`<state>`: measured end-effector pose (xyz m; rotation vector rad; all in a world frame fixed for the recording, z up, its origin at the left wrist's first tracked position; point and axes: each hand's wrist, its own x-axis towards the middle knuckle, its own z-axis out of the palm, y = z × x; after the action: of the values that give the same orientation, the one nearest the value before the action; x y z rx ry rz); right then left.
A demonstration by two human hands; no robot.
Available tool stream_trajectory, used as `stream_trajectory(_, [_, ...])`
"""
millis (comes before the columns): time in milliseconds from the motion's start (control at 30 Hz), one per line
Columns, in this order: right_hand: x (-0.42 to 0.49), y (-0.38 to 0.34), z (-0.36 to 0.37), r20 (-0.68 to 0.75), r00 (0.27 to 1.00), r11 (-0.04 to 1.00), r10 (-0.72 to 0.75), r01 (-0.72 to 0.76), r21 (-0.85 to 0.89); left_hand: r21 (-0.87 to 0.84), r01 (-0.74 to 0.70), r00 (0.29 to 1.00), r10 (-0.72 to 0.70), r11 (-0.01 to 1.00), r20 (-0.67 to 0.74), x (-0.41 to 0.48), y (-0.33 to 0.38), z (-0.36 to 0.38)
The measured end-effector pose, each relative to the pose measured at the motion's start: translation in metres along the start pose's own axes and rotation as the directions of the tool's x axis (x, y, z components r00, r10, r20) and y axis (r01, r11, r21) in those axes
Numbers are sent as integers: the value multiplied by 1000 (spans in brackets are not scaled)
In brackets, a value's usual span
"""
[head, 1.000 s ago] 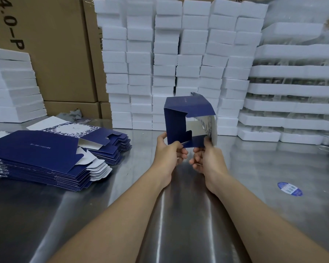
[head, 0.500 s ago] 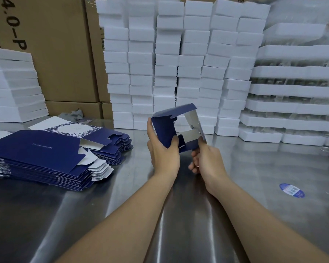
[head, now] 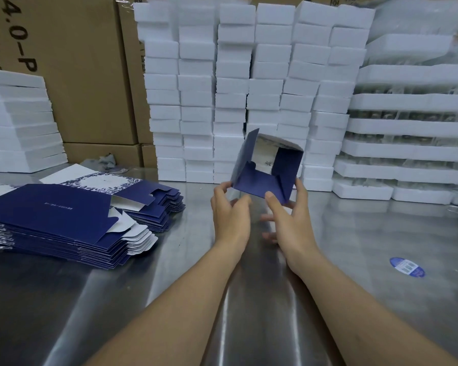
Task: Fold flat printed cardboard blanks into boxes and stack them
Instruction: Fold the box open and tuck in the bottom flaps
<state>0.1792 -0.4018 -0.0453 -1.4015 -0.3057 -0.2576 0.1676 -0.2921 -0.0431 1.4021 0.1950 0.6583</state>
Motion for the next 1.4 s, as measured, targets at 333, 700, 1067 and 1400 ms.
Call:
stream_trajectory(333, [-3,-3,-3,-103,965,965,-240,225,-135,24,114,993,-114,993,21,0,-1,3])
stream_trajectory(700, [-3,3,3,22,960,910,-278,271,-314,-153,140,982,-116,978,152,2,4,1])
stream_trajectory(1067, [4,5,-1,-12,957,907,-289,269,-324,-32,-40,992,44,999,116,-9,8,3])
stream_trajectory(1400, [5,10,1,103,963,829,-250,268,-490,-23,-106,984,102,994,-144,-1,3,-2])
